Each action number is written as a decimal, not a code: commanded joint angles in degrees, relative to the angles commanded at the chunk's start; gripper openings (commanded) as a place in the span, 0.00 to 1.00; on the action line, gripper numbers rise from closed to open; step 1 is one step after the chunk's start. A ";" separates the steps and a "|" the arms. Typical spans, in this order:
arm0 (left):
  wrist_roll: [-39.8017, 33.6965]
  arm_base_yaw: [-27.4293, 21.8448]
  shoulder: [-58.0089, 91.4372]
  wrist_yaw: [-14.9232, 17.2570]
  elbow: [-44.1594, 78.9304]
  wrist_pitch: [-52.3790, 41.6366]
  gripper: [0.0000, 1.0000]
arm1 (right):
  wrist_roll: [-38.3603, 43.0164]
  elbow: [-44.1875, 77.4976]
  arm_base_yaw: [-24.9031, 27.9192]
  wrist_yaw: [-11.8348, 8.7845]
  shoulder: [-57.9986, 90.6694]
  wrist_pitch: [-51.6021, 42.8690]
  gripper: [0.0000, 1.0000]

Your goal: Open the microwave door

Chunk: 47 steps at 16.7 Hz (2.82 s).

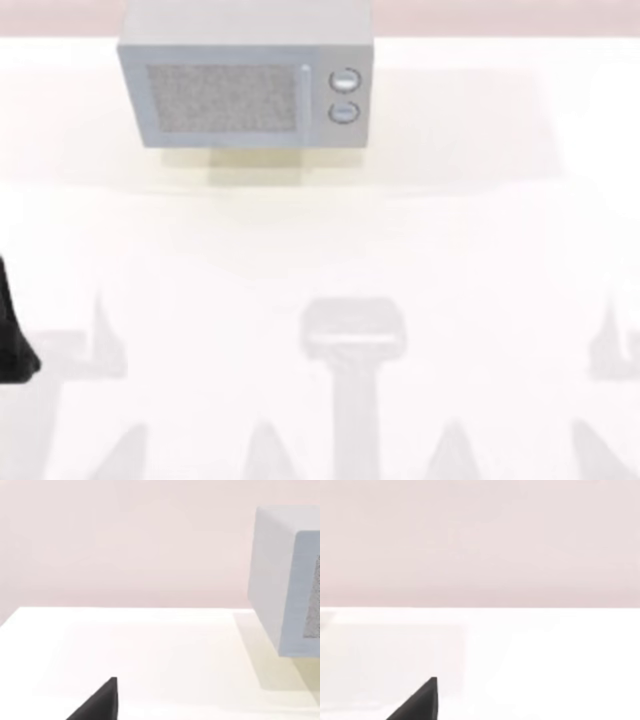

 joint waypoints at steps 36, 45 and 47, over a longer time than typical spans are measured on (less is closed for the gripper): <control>-32.30 -35.76 125.53 -17.34 131.89 -71.01 1.00 | 0.00 0.00 0.00 0.00 0.00 0.00 1.00; -30.13 -33.51 129.44 -16.30 126.28 -60.62 1.00 | 0.00 0.00 0.00 0.00 0.00 0.00 1.00; -29.57 -32.91 130.59 -16.03 124.76 -57.93 1.00 | 0.00 0.00 0.00 0.00 0.00 0.00 1.00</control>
